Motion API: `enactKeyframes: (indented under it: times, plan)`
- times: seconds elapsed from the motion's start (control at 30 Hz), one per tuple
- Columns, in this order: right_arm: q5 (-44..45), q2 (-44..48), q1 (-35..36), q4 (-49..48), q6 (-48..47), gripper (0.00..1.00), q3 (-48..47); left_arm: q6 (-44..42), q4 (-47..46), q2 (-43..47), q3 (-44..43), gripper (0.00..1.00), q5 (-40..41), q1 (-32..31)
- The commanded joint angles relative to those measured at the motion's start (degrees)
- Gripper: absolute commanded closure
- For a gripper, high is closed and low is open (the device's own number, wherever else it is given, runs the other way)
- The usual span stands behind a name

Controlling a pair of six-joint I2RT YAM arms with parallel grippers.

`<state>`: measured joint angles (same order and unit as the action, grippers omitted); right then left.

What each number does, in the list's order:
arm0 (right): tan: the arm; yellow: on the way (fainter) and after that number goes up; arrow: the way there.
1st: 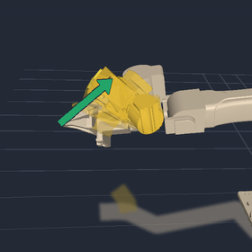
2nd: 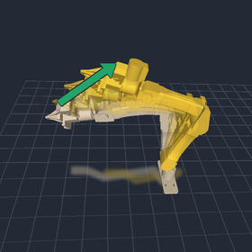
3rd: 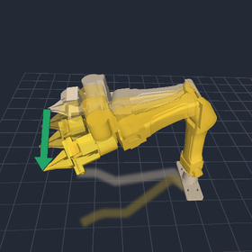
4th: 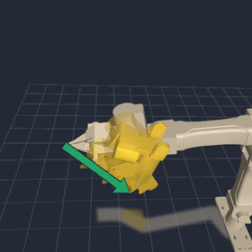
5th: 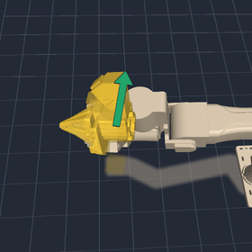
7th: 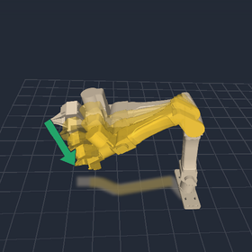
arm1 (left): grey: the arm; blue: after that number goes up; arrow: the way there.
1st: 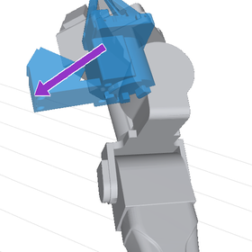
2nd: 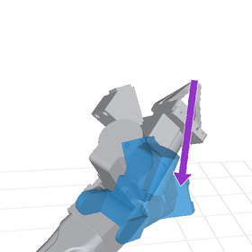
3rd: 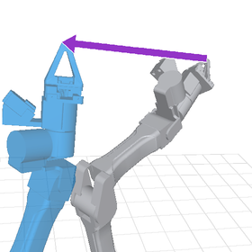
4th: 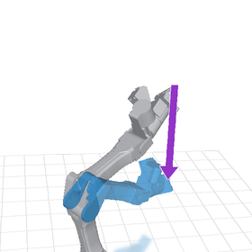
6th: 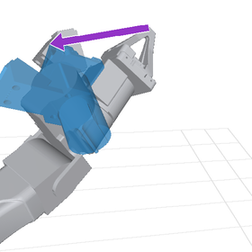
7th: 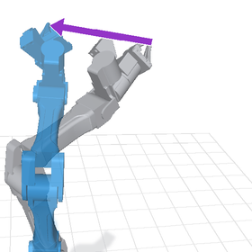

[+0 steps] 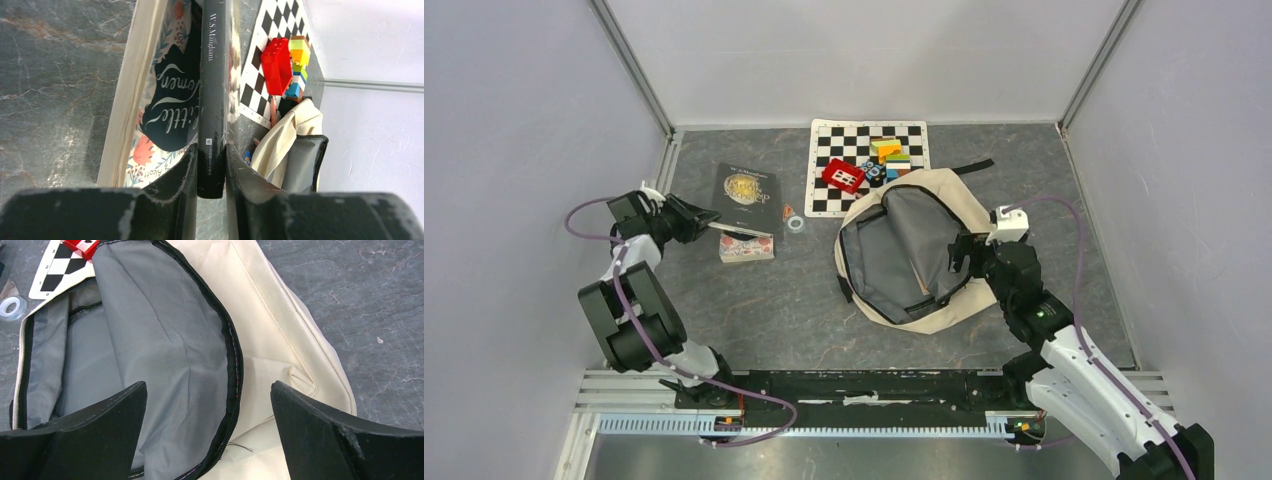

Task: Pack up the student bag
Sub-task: Pick up the book from the center of the board, then adjust the book.

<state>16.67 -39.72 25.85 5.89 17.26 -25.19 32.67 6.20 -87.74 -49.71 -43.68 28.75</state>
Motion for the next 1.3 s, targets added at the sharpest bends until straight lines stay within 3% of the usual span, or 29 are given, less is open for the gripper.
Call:
enactKeyframes:
  times: [0.0, 0.17, 0.4, 0.53, 0.63, 0.83, 0.97, 1.13, 1.27]
  plan:
    - [-0.4, 0.7, -0.1, 0.4, -0.4, 0.02, -3.7, 4.5, -9.8, 5.1, 2.5, 0.98, -1.1, -0.4]
    - [-1.7, 0.3, -0.1, 4.0, -2.3, 0.02, -7.5, 9.9, -15.5, 9.7, 5.9, 0.98, -3.5, -3.3]
    - [-5.7, -0.1, -0.2, 6.3, -0.4, 0.02, -11.2, 18.0, -16.1, 27.8, 11.6, 0.98, -2.6, -5.9]
    - [-11.5, -2.5, -0.1, 6.0, 3.3, 0.02, -12.8, 15.1, -8.4, 35.6, 8.1, 0.98, 3.0, -15.5]
    - [-18.3, -4.0, -0.1, 4.0, 6.2, 0.02, -13.2, 18.2, -9.5, 37.9, 6.6, 0.98, 6.6, -23.1]
    - [-31.5, -3.9, -0.1, -7.1, 13.5, 0.02, -10.4, 26.3, -17.7, 37.2, 4.9, 0.98, 11.0, -35.5]
    - [-33.4, -4.7, -0.1, -8.8, 12.6, 0.02, -10.5, 27.8, -18.5, 34.3, 2.8, 0.98, 11.3, -41.8]
    - [-34.8, -6.9, -0.1, -9.0, 8.3, 0.02, -9.5, 23.7, -14.6, 30.3, 1.0, 0.98, 9.4, -43.6]
    - [-43.1, -9.7, 0.0, -11.4, 0.6, 0.02, -8.3, 19.2, -13.3, 26.1, 0.7, 0.98, 4.5, -44.3]
